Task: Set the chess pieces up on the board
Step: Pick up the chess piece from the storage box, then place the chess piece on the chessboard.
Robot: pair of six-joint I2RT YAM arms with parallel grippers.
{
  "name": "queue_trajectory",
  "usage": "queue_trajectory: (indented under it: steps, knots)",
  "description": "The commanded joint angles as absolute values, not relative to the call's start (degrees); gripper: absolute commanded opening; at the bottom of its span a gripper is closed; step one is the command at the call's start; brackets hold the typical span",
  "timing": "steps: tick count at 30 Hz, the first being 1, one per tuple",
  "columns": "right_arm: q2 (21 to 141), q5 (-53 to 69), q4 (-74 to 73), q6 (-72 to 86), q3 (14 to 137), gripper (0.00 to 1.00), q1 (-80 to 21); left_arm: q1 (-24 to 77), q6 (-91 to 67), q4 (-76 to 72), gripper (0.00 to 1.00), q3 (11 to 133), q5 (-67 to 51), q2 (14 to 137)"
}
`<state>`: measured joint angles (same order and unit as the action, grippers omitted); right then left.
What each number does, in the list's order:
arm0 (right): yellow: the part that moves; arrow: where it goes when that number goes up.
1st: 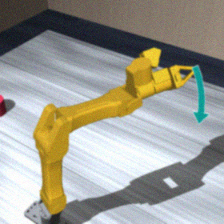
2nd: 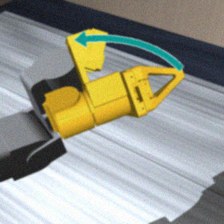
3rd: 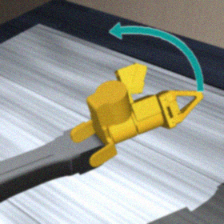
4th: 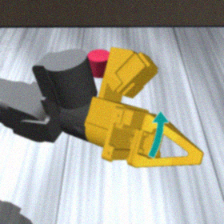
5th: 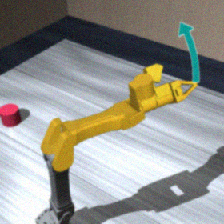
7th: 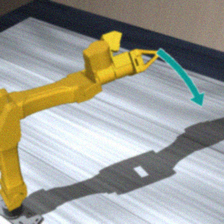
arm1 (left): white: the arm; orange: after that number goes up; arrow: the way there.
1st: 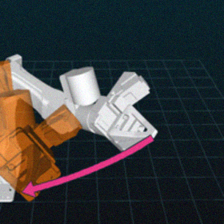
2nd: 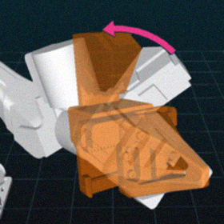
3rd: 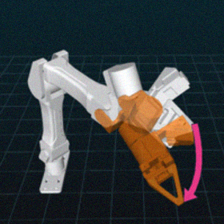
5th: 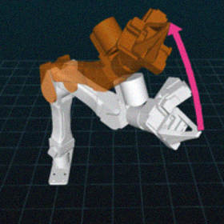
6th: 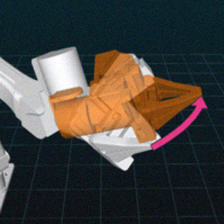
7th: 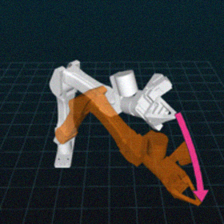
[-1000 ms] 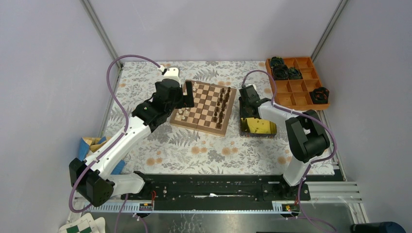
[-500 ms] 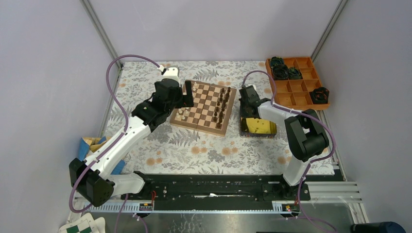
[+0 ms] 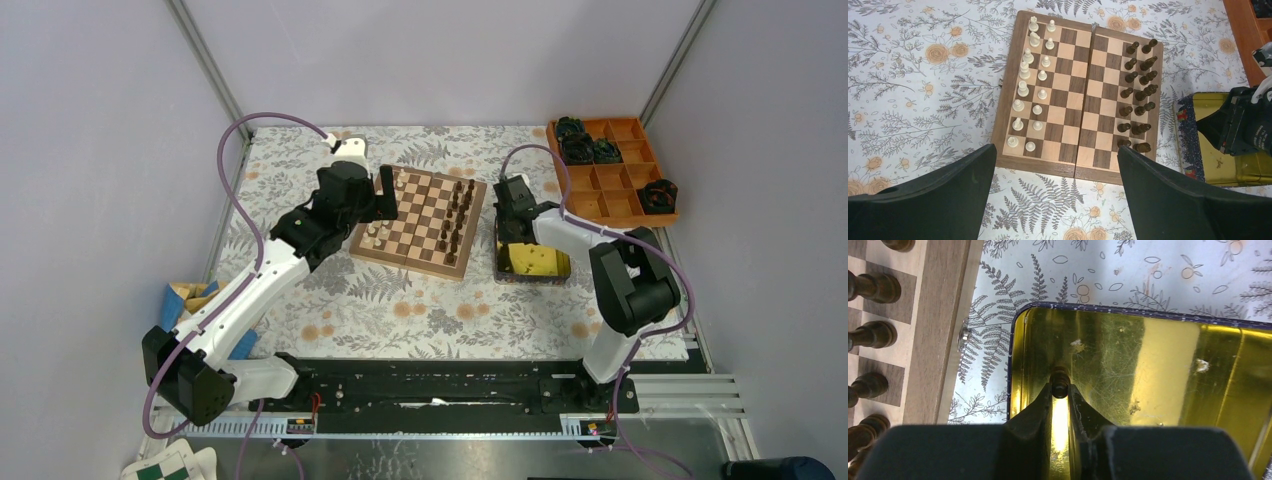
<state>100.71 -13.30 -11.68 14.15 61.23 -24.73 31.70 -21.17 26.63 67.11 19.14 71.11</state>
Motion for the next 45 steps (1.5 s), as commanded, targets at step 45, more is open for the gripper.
queue_trajectory:
  steps: [45]
  knots:
    - [100.3,-7.5,-24.2,4.8,81.5,0.01,-44.4,28.0,-23.4,25.3,0.99,62.4,17.3,62.6]
